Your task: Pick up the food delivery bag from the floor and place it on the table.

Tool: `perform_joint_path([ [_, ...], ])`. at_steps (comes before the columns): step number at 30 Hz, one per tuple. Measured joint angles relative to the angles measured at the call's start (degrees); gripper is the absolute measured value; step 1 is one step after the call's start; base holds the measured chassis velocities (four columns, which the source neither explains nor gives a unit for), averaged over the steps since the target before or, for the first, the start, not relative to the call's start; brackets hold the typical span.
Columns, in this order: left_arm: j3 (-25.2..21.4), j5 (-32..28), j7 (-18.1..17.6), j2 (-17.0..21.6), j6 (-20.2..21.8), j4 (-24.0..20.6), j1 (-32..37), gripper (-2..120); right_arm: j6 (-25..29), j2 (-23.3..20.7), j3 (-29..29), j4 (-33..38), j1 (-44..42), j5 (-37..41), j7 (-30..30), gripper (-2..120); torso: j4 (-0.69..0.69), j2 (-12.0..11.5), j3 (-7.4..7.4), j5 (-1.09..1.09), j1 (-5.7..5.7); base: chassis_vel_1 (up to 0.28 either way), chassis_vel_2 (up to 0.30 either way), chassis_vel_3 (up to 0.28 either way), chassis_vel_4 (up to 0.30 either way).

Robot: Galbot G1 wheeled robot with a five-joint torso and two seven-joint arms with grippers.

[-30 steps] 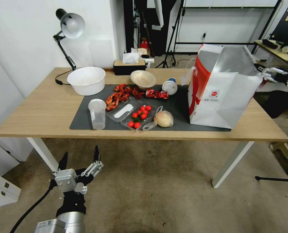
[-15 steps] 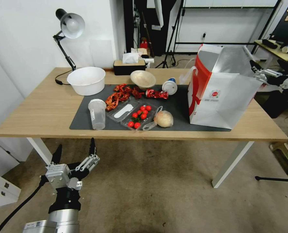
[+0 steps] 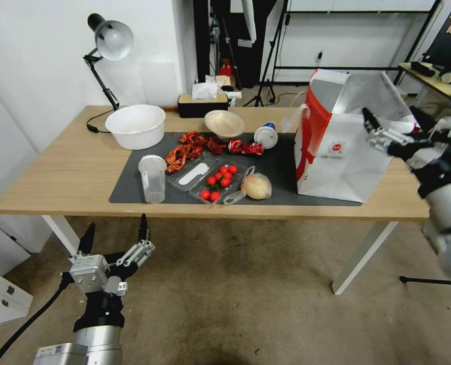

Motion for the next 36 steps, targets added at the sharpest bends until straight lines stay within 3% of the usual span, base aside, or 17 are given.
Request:
perform_joint_path([
  [7, 0.52, 0.84, 0.34, -0.05, 0.14, 0.01, -0.61, 100, 2.22, 5.76, -0.84, 4.45, -10.25, -14.05, 1.46, 100, 0.0, 0.0, 0.0, 0.0, 0.0, 0.0, 0.0, 0.0, 0.0],
  [11, 0.92, 1.49, 0.57, 0.04, -0.19, 0.02, -0.95, 100, 5.18, 14.31, -4.18, 4.88, -18.22, -25.7, 2.69, 100, 0.01, 0.0, 0.0, 0.02, 0.0, 0.0, 0.0, 0.0, 0.0],
  [16, 1.16, 1.7, 0.69, 0.08, -0.49, 0.02, -1.08, 100, 6.13, 17.11, -5.76, 4.86, -19.8, -28.9, 3.06, 100, -0.01, 0.0, 0.0, 0.01, 0.0, 0.0, 0.0, 0.0, 0.0],
  [19, 1.73, 1.96, 0.9, 0.06, -0.71, 0.04, -1.31, 100, 9.2, 23.53, -10.29, 4.73, -21.6, -36.97, 3.49, 100, 0.01, 0.0, 0.0, 0.0, 0.0, 0.0, 0.0, 0.0, 0.0],
  [22, 1.93, 2.07, 0.91, 0.03, -0.75, 0.05, -1.33, 100, 10.16, 25.43, -11.94, 4.68, -21.96, -39.58, 3.7, 100, 0.02, 0.0, 0.0, 0.0, 0.0, 0.0, 0.0, 0.0, 0.0],
  [24, 2.17, 2.2, 0.91, -0.01, -0.79, 0.19, -1.51, 100, 12.37, 30.26, -16.48, 4.23, -22.45, -45.96, 4.05, 100, 0.01, 0.0, 0.0, -0.01, 0.0, 0.0, 0.0, 0.0, 0.0],
  [36, 2.99, 3.08, 0.96, -0.22, -0.97, 2.35, -2.24, 100, 16.88, 37.83, -24.82, -0.9, -21.5, -55.83, 1.63, 100, 0.0, 0.0, 0.01, 0.01, 0.0, 0.0, 0.0, 0.0, 0.0],
])
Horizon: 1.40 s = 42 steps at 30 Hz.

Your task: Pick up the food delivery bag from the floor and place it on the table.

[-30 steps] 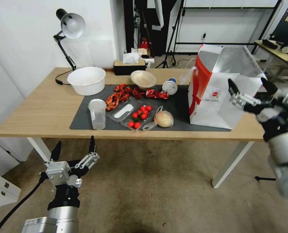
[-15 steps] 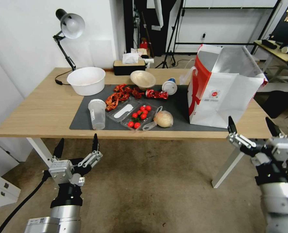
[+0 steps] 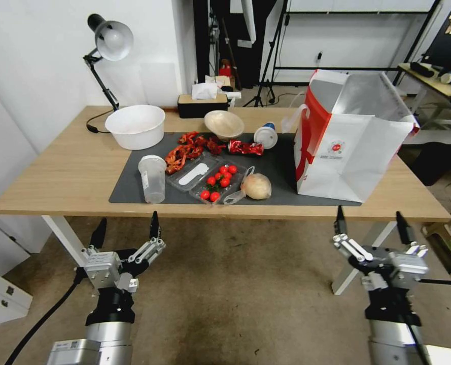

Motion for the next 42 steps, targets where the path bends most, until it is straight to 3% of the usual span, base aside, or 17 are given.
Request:
perform_joint_path([
  [21, 0.12, 0.94, 2.29, -0.34, -2.82, 3.11, -1.69, 100, 3.95, 1.33, 0.13, -5.31, 3.05, -0.92, -9.09, 100, 0.0, 0.0, 0.0, 0.0, 0.01, 0.0, 0.0, 0.0, 0.0],
  [42, -0.25, 0.8, 3.1, -0.29, -3.48, 3.67, -1.89, 100, 4.15, 0.92, 1.06, -6.3, 2.8, -1.73, -11.46, 100, 0.0, 0.0, 0.0, 0.0, 0.0, 0.0, 0.0, 0.0, 0.0],
])
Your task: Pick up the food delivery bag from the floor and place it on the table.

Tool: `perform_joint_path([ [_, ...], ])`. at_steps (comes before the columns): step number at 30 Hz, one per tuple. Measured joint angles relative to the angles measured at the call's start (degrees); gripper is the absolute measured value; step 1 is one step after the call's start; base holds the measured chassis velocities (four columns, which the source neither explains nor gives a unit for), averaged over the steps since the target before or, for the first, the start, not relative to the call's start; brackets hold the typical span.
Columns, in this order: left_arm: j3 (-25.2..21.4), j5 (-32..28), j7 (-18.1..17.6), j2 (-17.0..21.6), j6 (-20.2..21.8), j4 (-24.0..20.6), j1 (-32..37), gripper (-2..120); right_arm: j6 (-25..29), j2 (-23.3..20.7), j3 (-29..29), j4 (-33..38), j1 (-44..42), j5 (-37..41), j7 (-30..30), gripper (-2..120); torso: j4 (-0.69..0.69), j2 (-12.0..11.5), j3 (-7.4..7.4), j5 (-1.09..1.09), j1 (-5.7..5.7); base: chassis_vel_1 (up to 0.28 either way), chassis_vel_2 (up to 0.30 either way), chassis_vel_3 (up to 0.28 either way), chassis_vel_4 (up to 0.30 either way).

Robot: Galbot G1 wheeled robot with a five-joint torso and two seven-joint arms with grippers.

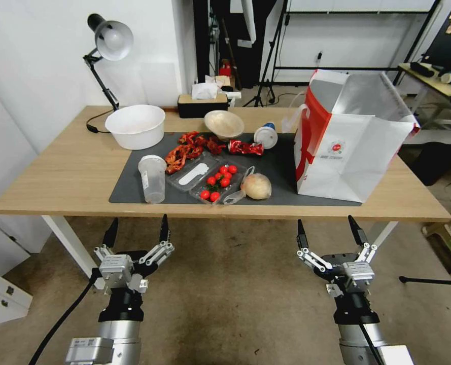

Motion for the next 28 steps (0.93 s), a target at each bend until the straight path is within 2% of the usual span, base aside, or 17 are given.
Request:
perform_joint_path([
  [28, -0.02, -0.04, -0.09, 0.02, 0.0, 0.0, 0.04, 100, 0.01, 0.01, 0.04, 0.01, 0.0, 0.01, 0.04, 100, 0.0, 0.0, 0.0, 0.0, 0.0, 0.0, 0.0, 0.0, 0.0],
])
